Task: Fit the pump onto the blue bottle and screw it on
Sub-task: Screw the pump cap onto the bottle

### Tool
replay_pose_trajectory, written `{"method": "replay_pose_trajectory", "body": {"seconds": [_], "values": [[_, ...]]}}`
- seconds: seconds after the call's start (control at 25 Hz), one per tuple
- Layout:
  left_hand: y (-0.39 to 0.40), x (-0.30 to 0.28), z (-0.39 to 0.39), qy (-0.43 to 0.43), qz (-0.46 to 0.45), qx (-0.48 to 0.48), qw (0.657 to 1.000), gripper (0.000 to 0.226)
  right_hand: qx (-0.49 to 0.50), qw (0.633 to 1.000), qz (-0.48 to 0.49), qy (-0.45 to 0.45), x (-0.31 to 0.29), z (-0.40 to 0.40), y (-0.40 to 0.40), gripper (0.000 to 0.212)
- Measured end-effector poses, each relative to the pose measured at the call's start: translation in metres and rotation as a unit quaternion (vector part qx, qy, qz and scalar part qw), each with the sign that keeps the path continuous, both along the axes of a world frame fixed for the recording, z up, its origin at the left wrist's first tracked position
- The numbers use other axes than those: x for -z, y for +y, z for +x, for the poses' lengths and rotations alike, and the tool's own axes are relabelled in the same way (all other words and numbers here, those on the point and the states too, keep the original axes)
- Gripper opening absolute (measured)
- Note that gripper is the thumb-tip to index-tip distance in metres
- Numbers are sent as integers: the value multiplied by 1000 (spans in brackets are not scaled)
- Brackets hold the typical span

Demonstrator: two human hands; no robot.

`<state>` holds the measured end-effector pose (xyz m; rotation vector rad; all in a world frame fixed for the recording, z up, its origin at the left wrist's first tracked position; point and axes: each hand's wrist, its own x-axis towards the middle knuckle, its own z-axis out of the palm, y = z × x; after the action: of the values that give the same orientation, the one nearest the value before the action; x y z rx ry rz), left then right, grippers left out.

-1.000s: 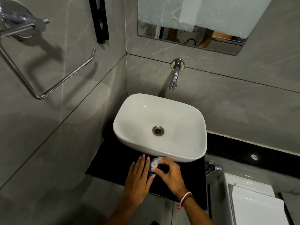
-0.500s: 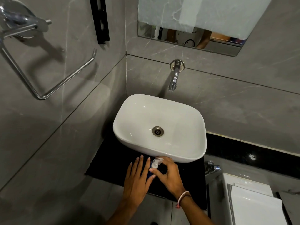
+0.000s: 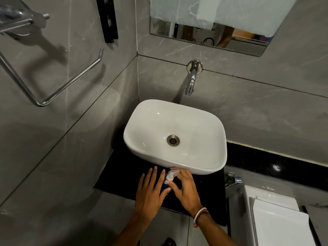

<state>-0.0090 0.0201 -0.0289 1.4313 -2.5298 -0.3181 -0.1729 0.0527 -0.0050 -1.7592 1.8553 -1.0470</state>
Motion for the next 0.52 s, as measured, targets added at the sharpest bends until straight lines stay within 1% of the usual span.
{"method": "replay_pose_trajectory", "body": {"seconds": [0.12, 0.24, 0.36, 0.44, 0.52], "values": [[1, 0, -1, 1, 0, -13, 1000, 65, -48, 999, 2, 26, 3, -2, 0, 26], [2, 2, -3, 9, 0, -24, 1000, 68, -46, 997, 3, 69, 3, -2, -3, 19], [2, 5, -2, 8, -2, -19, 1000, 66, -35, 994, -14, 103, -1, -3, -6, 21], [1, 7, -2, 7, -5, -17, 1000, 65, -36, 994, -19, 105, -4, -5, -7, 26], [1, 6, -1, 7, -14, -13, 1000, 64, -37, 997, -10, 74, -6, -3, -4, 32]]}}
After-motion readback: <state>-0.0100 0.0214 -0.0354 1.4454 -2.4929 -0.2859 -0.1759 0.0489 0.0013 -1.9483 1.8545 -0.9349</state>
